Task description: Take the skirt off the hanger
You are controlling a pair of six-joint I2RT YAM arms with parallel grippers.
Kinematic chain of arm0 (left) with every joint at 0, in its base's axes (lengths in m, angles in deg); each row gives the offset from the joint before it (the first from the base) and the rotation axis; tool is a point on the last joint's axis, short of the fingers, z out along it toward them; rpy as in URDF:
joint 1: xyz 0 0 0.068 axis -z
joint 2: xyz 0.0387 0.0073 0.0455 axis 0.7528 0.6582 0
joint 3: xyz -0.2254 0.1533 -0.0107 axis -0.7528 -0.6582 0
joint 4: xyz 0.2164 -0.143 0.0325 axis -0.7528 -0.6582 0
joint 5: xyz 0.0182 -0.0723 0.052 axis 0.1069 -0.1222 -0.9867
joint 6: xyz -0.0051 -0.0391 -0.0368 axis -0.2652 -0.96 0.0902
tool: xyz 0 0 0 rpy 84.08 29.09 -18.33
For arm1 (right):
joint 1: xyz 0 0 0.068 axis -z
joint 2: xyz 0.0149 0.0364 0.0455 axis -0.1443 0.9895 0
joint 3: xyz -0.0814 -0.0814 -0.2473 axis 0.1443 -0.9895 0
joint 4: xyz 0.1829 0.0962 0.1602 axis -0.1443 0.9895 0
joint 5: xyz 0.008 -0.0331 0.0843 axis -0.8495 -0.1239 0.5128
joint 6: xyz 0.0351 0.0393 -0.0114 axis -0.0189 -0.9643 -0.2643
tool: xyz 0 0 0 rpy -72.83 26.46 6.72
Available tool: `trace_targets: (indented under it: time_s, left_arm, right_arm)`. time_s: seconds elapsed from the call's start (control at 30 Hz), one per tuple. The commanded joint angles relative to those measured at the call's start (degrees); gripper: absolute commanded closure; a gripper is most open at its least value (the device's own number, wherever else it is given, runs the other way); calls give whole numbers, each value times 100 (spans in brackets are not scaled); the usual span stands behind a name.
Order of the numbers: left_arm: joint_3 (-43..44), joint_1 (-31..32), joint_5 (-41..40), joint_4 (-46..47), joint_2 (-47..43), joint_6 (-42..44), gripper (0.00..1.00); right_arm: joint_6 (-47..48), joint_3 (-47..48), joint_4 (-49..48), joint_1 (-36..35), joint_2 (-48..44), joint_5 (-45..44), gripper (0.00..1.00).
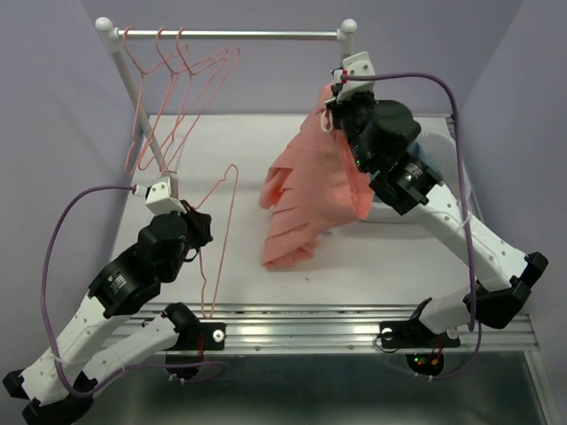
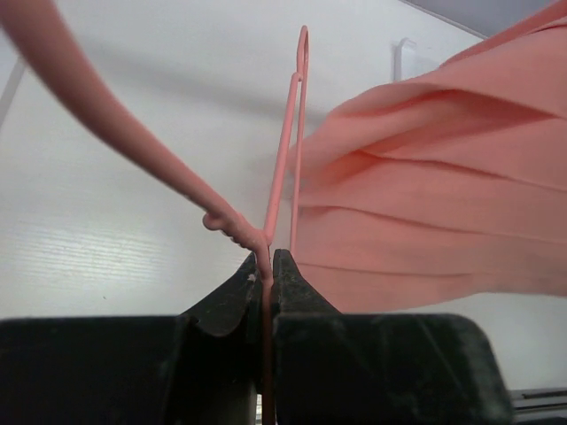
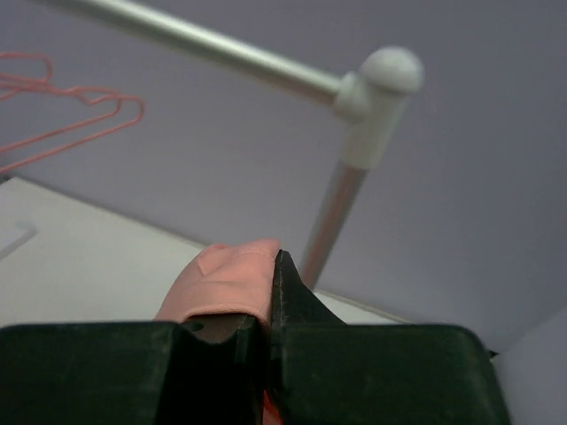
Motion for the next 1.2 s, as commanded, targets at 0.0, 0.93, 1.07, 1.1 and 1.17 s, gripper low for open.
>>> trace_targets:
  time_s: [0.0,0.93,1.07,1.1,1.17]
  left_arm:
    - [-86,20,-63,382,-44,-42,100]
    - [98,20,-54,971,729,424,100]
    - [178,20,-54,989,791,477,100]
    - [169,20,-46,1033,817,494,100]
    - [178,20,-46,1077,878,512,100]
  right_arm:
    - [1607,1385,-370,167,144,-1417,99]
    - [1366,1707,-915,3956,559,268,99]
    - [495,853,-713,3956,269,830,99]
    - [110,687,-609,3956,251,1197,99]
    - [-313,597,-433,3956,242,1829,99]
